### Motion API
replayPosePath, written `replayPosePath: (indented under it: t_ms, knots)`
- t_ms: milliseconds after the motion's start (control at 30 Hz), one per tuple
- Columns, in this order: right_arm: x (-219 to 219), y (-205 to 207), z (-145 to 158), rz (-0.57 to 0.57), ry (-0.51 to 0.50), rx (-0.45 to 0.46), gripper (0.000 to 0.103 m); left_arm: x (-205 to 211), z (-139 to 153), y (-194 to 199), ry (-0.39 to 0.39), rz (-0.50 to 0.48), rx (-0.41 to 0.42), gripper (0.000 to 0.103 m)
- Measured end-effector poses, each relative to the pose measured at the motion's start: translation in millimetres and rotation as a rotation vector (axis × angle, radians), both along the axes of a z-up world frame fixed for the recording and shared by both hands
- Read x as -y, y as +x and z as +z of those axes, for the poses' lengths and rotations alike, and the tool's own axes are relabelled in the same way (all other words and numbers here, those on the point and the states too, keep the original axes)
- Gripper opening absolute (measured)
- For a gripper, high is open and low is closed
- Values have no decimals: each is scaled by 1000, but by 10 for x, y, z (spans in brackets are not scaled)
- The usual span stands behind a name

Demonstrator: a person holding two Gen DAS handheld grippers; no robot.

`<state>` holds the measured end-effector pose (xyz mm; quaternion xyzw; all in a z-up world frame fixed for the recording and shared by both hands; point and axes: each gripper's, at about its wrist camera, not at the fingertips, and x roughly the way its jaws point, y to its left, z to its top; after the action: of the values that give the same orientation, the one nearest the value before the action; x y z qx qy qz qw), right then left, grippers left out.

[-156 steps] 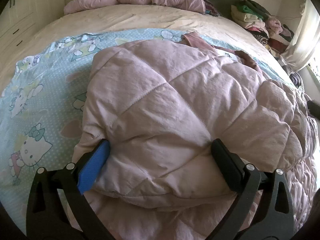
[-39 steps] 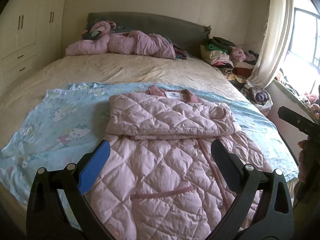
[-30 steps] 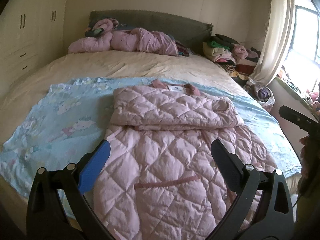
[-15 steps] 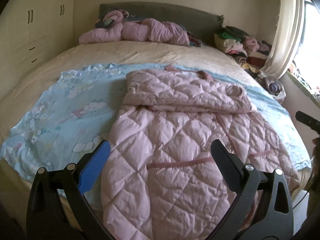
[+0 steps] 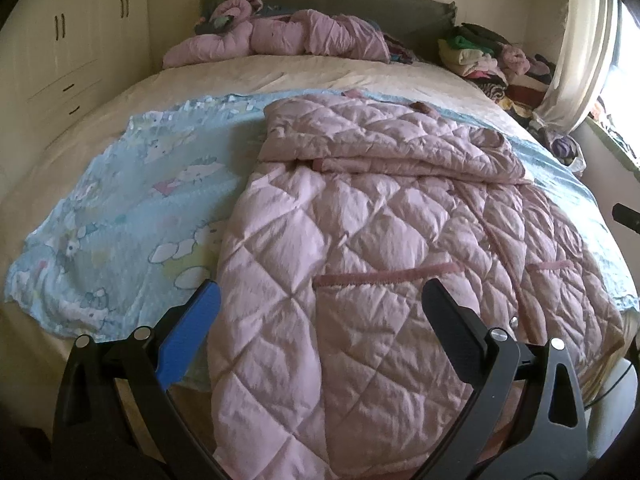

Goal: Fold large clothes
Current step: 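Move both tools to the jacket hem edge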

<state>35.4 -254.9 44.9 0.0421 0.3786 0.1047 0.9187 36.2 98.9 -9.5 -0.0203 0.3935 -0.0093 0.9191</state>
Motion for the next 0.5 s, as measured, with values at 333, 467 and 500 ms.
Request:
replayPosePath:
  t_ms: [333, 467, 500]
  knots:
    - [104, -32, -127, -12, -21, -38, 99, -87, -141, -65, 12, 9, -32, 94]
    - [128, -59, -169, -22, -30, -53, 99, -214, -241, -140, 18, 33, -54, 94]
    - [132, -65, -176, -22, -30, -56, 99, -252, -266, -161, 14, 37, -60, 94]
